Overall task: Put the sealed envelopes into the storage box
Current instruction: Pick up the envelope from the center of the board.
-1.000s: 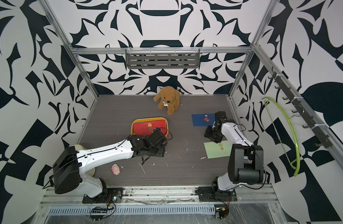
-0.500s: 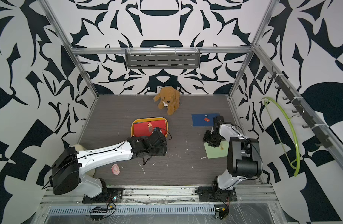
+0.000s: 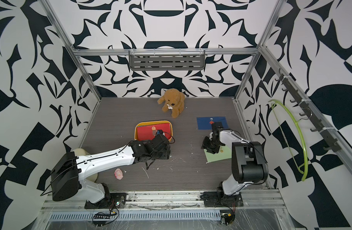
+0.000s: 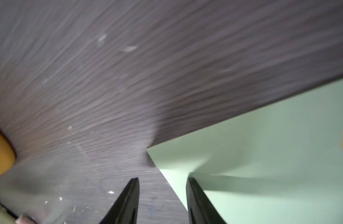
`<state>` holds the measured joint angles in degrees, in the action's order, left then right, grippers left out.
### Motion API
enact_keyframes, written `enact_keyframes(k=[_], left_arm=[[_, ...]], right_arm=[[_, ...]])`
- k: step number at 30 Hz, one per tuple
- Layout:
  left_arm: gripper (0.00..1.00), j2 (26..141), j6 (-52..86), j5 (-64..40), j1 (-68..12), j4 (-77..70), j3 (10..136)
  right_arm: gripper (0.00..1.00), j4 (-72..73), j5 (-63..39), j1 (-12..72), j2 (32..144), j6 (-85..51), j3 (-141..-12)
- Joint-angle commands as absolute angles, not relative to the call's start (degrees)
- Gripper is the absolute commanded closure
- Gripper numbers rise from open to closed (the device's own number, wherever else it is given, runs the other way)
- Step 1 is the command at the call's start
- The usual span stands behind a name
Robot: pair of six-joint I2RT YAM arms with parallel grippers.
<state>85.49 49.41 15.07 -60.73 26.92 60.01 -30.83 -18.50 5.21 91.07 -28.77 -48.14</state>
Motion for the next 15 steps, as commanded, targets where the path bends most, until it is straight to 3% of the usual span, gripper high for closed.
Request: enact_keyframes(k=[1,10,15], left_arm=[[0.41,83.8,48.8,13.7,-59.7,26.8,58.6],[0.41,84.3,50.7,11.5,-59.6,24.9,56.5],[0.41,85.5,50.4,10.4,-59.4,24.6,56.8]], right_arm=[[0.54,-27.2,-20.7,12.0,92.9,-34.9,-46.8],[0.56,-20.8,-19.8,29.5,98.7,-46.6,-54.9],[0.56,-24.1,-18.7,32.0,98.7,-46.2,-60.4]])
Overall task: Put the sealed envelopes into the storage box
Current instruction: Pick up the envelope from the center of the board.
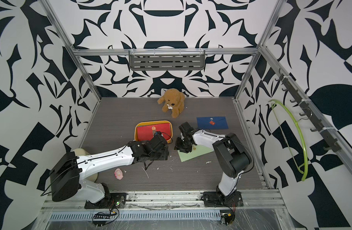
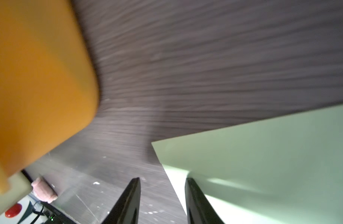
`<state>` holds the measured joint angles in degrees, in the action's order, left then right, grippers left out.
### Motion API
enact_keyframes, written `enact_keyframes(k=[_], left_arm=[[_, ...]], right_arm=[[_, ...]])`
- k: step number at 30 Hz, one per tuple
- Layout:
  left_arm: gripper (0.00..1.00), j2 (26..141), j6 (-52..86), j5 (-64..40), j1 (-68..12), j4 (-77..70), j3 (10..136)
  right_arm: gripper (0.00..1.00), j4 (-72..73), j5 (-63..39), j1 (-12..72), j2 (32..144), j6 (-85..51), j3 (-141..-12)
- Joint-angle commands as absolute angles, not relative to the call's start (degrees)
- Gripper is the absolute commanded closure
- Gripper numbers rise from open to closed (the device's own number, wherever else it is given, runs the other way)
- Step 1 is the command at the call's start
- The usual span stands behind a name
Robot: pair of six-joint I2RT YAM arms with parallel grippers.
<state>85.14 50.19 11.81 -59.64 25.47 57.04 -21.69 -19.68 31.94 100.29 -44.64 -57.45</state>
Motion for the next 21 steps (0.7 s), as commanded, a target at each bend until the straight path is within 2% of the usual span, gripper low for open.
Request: enact_keyframes(k=[1,5,10,12,15,17,21], left_arm=[[0.41,85.9,50.2,10.1,-59.4,24.4,57.1],[0.40,88.4,49.9,8.6,-59.0,23.1,57.6],[0.40,91.7,49.8,5.9,-57.9,17.9,57.2],[0.40,93.1,49.2,5.5,-57.5,17.2,57.8],[0.40,95.3,47.5,5.7,-57.3,17.9,60.0],[0.40,96.9,46.3,7.0,-57.3,18.0,61.3],[0.40,99.7,44.9,7.3,-56.8,15.6,62.4]], right_arm=[[0.56,-26.2,-17.8,31.9,97.9,-45.1,-61.7],[0.54,-34.9,-13.7,30.1,94.4,-39.7,-65.3],[0.55,-41.1,-10.0,24.1,89.8,-33.6,-63.5],[0.61,-42.8,-8.8,21.7,88.7,-31.0,-61.8],[0.77,-43.7,-9.1,18.5,87.8,-27.7,-58.1],[0.84,-43.3,-9.5,17.6,88.5,-26.1,-56.5],[0.87,-41.7,-9.6,17.7,90.2,-25.2,-55.5]])
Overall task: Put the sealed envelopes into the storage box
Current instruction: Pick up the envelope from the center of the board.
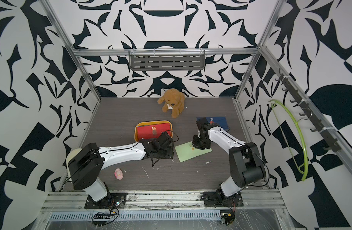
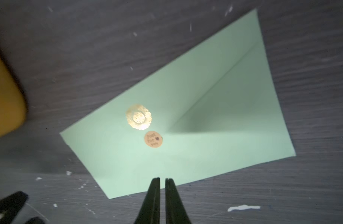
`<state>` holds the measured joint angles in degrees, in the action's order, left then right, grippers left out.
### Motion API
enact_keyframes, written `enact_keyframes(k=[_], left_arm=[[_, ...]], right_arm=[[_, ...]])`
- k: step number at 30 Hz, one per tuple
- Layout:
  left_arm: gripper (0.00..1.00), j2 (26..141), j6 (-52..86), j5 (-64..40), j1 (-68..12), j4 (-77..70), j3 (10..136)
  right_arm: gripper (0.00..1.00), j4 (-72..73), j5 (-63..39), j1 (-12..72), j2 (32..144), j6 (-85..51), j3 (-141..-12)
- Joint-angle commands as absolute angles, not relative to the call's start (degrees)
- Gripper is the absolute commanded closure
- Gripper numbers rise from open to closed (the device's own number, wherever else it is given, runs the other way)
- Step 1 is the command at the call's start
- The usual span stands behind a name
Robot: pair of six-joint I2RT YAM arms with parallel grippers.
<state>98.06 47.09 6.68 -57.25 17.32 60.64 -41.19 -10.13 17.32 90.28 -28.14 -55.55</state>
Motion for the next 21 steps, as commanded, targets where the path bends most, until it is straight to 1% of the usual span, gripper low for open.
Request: enact_keyframes(k=[1,12,21], left_arm=[[0.39,100.4,44.8,7.4,-56.6,15.3,62.7],[0.39,105.9,43.6,3.2,-52.8,9.7,63.2],[0.39,109.2,44.0,0.1,-52.0,6.5,63.6]], right_arm=[[0.87,-41.4,-9.6,17.7,90.6,-25.0,-55.5],[0.91,-41.0,-8.9,17.4,95.2,-22.1,-53.0],[0.96,-42.5,-8.0,17.2,97.0,-19.3,-51.7]])
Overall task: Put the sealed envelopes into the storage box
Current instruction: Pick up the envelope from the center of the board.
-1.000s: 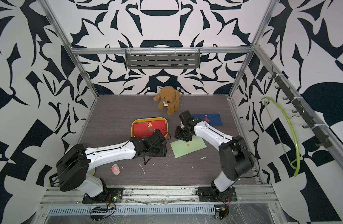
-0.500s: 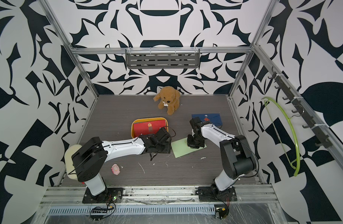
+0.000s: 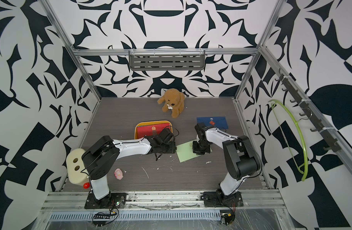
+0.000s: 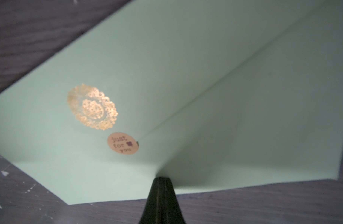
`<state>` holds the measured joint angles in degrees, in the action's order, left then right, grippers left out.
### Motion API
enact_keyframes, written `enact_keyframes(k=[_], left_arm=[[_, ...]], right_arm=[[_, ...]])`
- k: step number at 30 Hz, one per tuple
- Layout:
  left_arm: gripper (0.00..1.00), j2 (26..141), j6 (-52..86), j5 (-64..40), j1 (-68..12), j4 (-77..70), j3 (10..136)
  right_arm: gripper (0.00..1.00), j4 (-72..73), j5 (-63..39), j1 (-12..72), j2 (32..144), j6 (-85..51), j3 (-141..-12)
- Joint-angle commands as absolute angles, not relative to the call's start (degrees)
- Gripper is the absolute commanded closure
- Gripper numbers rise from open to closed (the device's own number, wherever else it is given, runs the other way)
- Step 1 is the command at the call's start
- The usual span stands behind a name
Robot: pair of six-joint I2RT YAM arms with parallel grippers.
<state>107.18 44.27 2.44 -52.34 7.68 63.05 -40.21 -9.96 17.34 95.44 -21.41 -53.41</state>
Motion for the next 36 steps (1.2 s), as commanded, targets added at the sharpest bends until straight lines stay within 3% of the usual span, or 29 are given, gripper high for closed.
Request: enact_keyframes(k=[1,31,36], left_arm=[[0.39,109.5,44.2,-0.1,-51.9,5.8,63.5],[0.40,110.8,53.5,-15.4,-47.5,-15.8,54.1],[0.42,110.2,57.4,-20.6,-46.1,-25.9,51.6]], right_arm=[[0.96,-42.5,-8.0,17.2,97.1,-19.2,-51.6],[0.99,-41.2,-10.0,17.2,98.9,-17.6,-51.3],[1.00,-41.0,-10.4,17.2,99.1,-17.5,-51.4]])
